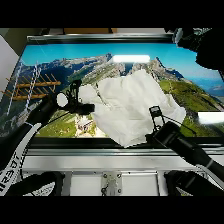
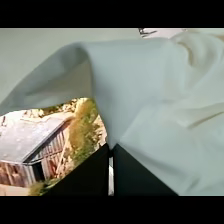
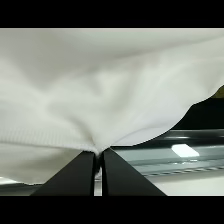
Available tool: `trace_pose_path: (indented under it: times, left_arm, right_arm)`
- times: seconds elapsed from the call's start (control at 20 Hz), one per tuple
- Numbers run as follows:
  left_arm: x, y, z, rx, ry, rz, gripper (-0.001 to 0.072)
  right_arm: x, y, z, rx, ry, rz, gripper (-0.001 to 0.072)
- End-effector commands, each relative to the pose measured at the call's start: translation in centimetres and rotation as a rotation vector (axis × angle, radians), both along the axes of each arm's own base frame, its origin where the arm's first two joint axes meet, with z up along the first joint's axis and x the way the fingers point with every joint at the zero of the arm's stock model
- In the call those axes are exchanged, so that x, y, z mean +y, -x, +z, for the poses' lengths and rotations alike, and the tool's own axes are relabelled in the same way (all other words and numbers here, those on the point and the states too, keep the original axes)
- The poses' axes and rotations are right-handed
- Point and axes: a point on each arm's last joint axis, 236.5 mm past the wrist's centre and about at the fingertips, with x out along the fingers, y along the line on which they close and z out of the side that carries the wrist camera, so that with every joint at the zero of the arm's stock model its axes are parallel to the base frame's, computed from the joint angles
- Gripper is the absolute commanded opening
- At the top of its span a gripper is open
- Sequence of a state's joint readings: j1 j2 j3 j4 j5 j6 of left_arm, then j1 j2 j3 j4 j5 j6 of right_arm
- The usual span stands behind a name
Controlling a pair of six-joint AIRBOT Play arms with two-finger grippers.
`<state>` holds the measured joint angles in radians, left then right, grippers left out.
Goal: Fold the clothes and pants, and hang the long-sleeved shirts on hangers.
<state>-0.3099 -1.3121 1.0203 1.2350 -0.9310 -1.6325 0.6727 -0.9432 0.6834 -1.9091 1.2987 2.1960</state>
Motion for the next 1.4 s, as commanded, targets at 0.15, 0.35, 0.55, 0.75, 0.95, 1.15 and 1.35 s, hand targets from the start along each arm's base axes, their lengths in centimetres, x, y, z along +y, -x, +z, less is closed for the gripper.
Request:
trace_pose_path:
  times: [0.15,0.35,0.55,0.75,0.95,1.15,1.35]
  left_arm:
    - [0.5,-3.5,4.7,-0.128,-0.039,-0.016,0.0686]
    - [-2.2,-1.9,7.8,-0.11,0.003,-0.022,0.0685]
    - [-11.4,5.6,8.8,-0.097,0.033,-0.26,0.0678]
    - [-15.9,11.4,8.1,-0.152,-0.081,-0.382,0.0678]
    - [-17.9,14.6,7.1,-0.149,-0.118,-0.389,0.0678]
    - [-18.6,16.1,3.9,-0.087,-0.177,-0.413,0.0678]
    - [-18.1,17.0,1.9,-0.029,-0.236,-0.401,0.0678]
  right_arm:
    - [4.0,-0.8,10.1,-0.12,-0.241,0.03,0.0031]
    - [4.6,-0.7,9.8,-0.106,-0.27,-0.025,0.0031]
    - [5.7,-0.4,10.0,-0.094,-0.327,-0.074,0.0031]
    - [5.9,-1.2,11.5,-0.126,-0.357,-0.085,0.0031]
    - [5.7,-1.9,12.8,-0.152,-0.39,-0.114,0.0031]
    - [5.6,-2.0,13.1,-0.159,-0.394,-0.116,0.0031]
    - [5.6,-2.0,13.1,-0.159,-0.394,-0.116,0.0031]
